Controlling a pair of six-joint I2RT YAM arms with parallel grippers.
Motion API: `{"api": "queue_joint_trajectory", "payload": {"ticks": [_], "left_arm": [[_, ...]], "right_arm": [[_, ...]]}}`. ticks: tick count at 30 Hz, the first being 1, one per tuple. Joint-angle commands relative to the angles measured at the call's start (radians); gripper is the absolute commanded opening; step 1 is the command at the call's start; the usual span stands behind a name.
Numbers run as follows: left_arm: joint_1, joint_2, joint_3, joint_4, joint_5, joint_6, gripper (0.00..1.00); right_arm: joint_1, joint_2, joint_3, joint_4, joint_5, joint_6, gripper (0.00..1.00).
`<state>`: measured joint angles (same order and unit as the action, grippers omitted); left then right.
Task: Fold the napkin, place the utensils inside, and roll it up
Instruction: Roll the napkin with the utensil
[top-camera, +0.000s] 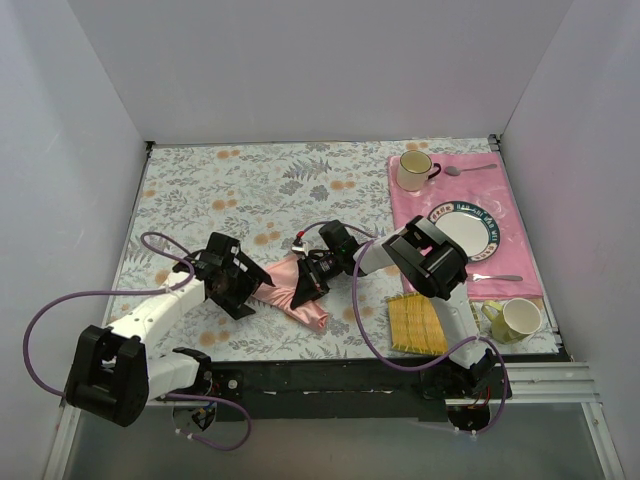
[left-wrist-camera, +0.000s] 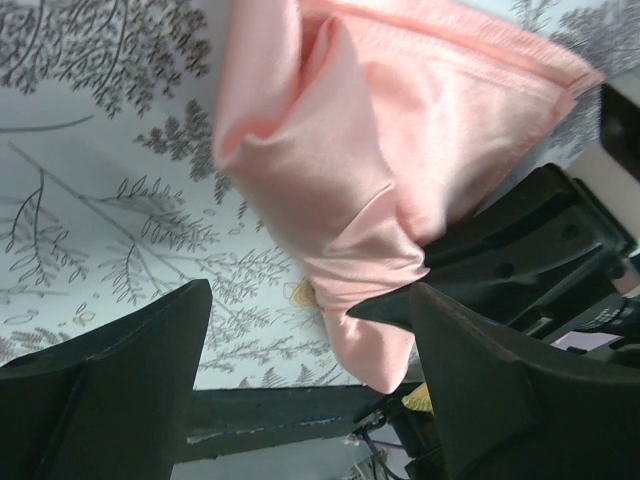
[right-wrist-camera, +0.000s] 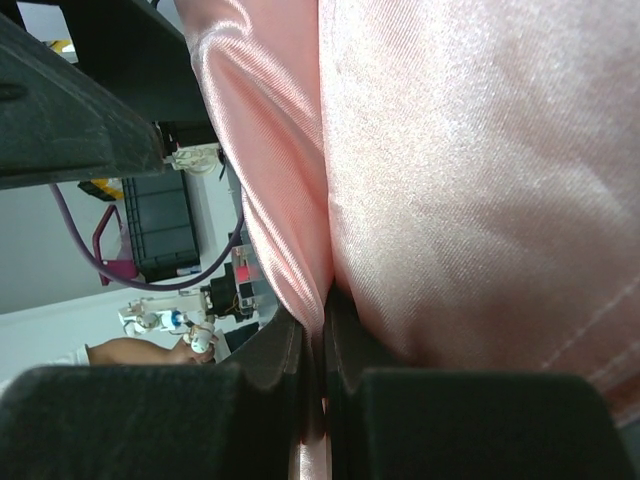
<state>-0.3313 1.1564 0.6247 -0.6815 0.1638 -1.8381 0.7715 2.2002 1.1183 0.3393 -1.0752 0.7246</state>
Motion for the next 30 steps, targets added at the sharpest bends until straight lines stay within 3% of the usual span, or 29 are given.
{"api": "queue_joint_trajectory", "payload": {"ticks": [1, 5, 12, 17, 21, 27, 30], "left_arm": [[-0.005, -0.009, -0.031, 0.149, -0.079, -0.006, 0.8], [-0.005, 0.015, -0.068, 0.224, -0.098, -0.013, 0.8], [-0.005, 0.054, -0.08, 0.273, -0.13, -0.018, 0.68], [-0.005, 0.068, -0.056, 0.226, -0.15, -0.007, 0.36], [-0.005, 0.112, -0.016, 0.16, -0.145, 0.019, 0.23], [-0.003, 0.21, 0.101, 0.054, -0.127, 0.108, 0.08], [-0.005, 0.298, 0.165, 0.01, -0.095, 0.186, 0.06]], "right_arm": [[-0.008, 0.036, 0.0, -0.063, 0.04, -0.05, 0.01], [-0.008, 0.032, -0.002, -0.072, 0.035, -0.063, 0.01], [-0.006, 0.021, -0.008, -0.112, 0.04, -0.108, 0.01], [-0.008, 0.004, 0.006, -0.201, 0.063, -0.178, 0.01], [-0.006, -0.005, 0.055, -0.337, 0.099, -0.286, 0.02], [-0.005, -0.031, 0.187, -0.581, 0.191, -0.474, 0.15], [-0.003, -0.053, 0.265, -0.712, 0.248, -0.575, 0.25]]}}
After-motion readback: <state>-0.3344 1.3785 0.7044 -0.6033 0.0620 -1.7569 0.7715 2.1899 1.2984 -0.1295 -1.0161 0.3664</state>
